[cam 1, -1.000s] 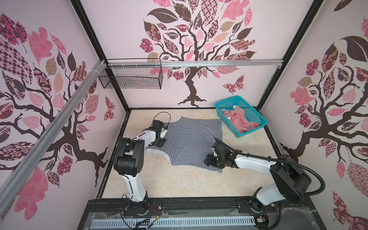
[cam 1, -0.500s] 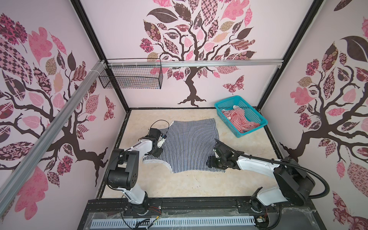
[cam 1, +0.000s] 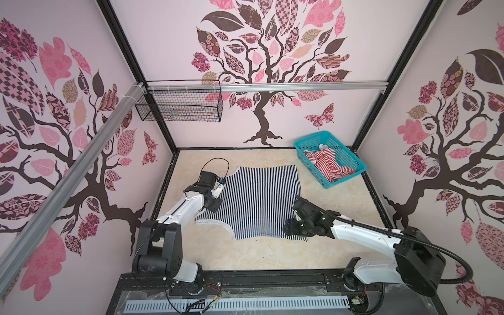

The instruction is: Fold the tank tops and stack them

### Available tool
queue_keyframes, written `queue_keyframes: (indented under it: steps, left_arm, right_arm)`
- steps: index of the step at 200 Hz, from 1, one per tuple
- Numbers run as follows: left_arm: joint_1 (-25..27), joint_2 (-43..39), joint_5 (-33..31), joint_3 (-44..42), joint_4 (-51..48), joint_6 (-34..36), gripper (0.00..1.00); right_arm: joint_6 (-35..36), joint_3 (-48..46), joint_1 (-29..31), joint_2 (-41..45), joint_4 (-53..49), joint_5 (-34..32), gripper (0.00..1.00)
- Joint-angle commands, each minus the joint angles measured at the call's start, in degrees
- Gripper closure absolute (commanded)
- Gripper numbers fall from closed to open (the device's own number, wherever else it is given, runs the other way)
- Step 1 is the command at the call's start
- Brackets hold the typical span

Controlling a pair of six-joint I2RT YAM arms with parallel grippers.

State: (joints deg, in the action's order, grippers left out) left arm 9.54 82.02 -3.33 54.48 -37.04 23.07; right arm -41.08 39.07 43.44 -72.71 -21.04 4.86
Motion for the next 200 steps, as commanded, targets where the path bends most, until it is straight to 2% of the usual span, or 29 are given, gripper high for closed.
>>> queue_keyframes:
  steps: [1, 38, 98, 147, 200]
  left_arm:
    - [4.7, -5.4, 2.9, -0.3, -3.4, 0.7, 0.65]
    - [15.1, -12.9, -0.1, -8.7, -0.9, 4.6, 0.64]
    - [26.4, -22.4, -1.5, -18.4, 2.3, 8.0, 0.67]
    - [27.4, -18.4, -2.6, -20.0, 3.2, 6.8, 0.67]
    - [27.6, -17.6, -0.8, -21.1, 4.1, 5.5, 0.67]
  right_arm:
    - [-1.2, 3.3, 0.1, 5.3, -7.3, -7.3, 0.24]
    - [-2.4, 0.5, 0.1, 9.7, -15.1, -14.1, 0.25]
    - [-7.0, -8.7, 0.1, 16.1, -16.0, -12.6, 0.33]
    - [-7.3, -11.4, 0.1, 14.0, -10.9, -8.6, 0.48]
    - [-6.8, -11.5, 0.1, 9.5, -6.6, -7.9, 0.55]
